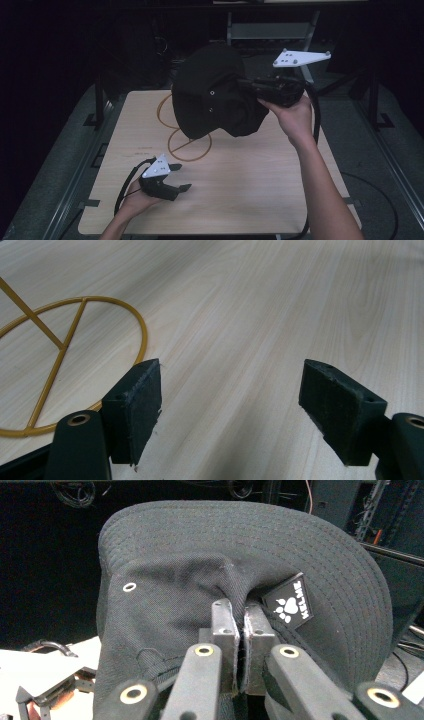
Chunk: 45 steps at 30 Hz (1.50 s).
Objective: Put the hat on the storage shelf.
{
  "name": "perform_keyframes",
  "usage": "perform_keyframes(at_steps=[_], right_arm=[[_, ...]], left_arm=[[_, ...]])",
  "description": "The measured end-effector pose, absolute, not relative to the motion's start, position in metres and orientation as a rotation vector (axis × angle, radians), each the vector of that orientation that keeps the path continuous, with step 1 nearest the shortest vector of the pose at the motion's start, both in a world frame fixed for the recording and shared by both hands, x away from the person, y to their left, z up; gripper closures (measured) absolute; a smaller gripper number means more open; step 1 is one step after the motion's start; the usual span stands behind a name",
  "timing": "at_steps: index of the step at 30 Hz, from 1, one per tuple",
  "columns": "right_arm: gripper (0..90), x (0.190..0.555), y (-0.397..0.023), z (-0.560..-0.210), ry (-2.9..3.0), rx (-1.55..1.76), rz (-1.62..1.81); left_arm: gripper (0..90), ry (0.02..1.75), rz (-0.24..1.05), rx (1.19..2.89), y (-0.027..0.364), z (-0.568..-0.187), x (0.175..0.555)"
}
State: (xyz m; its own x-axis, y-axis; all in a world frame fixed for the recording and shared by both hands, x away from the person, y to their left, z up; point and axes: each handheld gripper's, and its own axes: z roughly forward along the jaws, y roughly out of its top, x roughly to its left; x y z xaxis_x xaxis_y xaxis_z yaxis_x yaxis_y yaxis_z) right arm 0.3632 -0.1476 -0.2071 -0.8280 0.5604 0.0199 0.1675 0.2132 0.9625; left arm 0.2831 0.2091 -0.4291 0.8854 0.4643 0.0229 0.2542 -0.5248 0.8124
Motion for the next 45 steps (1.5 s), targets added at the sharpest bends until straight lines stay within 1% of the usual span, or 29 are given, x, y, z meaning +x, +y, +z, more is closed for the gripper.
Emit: perform_keyframes(at_steps=[9,26,45], right_arm=[[86.6,0.377,-0.127,-0.200,2.194,0.659,1.649],[86.6,0.401,-0.098,-0.193,2.250,0.653,1.644],[86.5,0.421,-0.079,-0.193,2.270,0.676,1.642]], left_arm=[[24.7,0.501,0.301,2.177,0.209,-0.430,0.283],[24.7,0.510,0.297,2.167,0.212,-0.431,0.286],[24.7,0.510,0.286,2.164,0.211,-0.433,0.288]])
